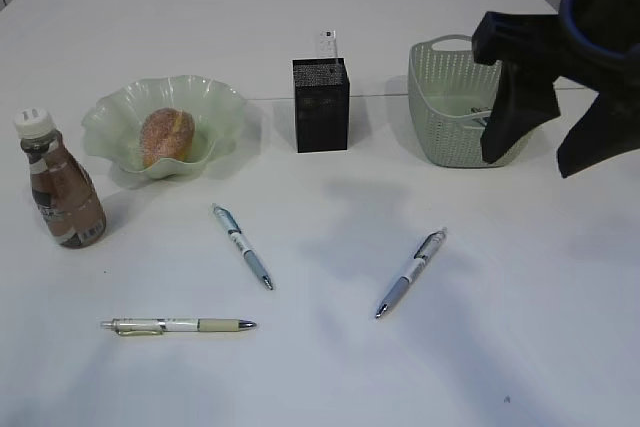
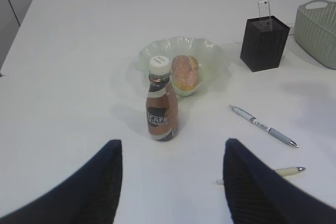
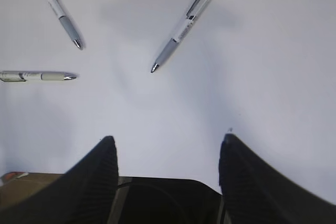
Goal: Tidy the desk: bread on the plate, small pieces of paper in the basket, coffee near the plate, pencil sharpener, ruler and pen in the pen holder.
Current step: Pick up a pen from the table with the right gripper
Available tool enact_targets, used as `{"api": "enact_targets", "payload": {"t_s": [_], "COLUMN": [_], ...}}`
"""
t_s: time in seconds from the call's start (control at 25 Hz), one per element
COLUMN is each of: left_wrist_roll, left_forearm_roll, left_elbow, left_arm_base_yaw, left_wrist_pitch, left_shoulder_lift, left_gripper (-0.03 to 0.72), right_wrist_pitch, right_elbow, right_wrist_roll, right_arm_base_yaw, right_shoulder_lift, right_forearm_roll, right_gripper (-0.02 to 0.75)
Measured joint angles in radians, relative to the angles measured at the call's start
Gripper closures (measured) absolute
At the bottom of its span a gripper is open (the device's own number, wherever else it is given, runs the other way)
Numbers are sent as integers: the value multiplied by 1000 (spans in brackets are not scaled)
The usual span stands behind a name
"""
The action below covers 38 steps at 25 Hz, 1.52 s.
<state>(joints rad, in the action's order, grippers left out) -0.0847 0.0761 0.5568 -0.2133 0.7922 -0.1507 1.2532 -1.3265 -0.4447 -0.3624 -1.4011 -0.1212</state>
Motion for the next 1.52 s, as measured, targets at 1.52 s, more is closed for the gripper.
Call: {"api": "enact_targets", "payload": {"t_s": [1.52], "left_wrist_roll": [0], "left_forearm_roll": [-4], "left_elbow": [0], "left_arm_base_yaw": [0], "left_wrist_pitch": [58], "left_shoulder_lift": [0], "left_gripper": [254], "right_wrist_pitch": [-379], "right_elbow": [0], "right_wrist_roll": [-406], "right_arm_base_yaw": [0], "right_shoulder_lift": [-504], "right_forearm_roll": [-23], "right_gripper": [258]}}
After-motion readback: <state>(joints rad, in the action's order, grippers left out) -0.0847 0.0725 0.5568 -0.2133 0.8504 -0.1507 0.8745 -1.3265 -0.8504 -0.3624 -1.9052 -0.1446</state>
